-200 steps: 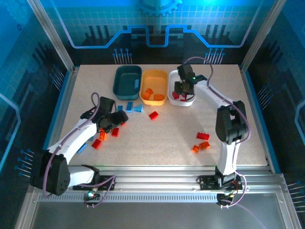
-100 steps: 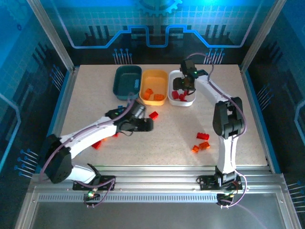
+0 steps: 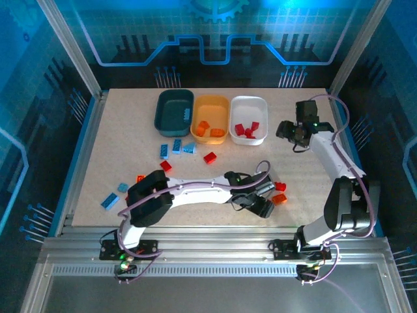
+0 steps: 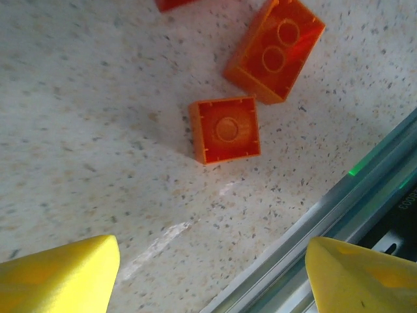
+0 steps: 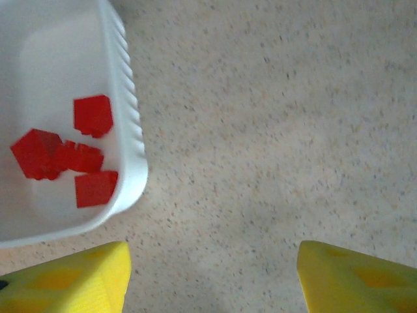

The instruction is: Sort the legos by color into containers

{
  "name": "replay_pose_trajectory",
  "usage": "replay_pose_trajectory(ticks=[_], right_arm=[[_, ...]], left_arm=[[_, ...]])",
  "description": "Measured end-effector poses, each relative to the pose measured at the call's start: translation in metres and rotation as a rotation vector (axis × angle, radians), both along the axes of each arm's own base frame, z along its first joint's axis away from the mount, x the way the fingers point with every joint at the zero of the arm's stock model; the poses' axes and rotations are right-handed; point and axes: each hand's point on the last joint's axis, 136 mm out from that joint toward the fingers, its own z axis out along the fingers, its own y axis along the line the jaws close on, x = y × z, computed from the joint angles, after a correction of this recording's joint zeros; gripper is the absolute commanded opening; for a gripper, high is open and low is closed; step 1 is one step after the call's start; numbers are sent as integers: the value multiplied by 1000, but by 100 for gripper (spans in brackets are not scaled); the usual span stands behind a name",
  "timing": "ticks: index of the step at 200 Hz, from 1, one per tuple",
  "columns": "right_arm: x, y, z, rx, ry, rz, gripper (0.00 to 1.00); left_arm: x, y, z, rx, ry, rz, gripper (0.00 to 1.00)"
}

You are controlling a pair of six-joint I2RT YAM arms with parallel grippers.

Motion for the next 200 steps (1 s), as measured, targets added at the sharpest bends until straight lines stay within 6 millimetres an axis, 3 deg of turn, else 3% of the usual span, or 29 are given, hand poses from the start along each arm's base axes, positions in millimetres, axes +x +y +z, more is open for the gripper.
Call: replay_pose_trajectory(ticks=[87, 132, 200], right_arm=[[6, 6, 10, 45, -53, 11, 68], [3, 8, 3, 59, -43, 20, 68], [2, 12, 5, 76, -60, 30, 68]], left_arm=[[10, -32, -17, 36, 23, -30, 72], [15, -26, -38, 132, 24, -13, 66], [25, -29, -40, 170, -5, 4, 53]])
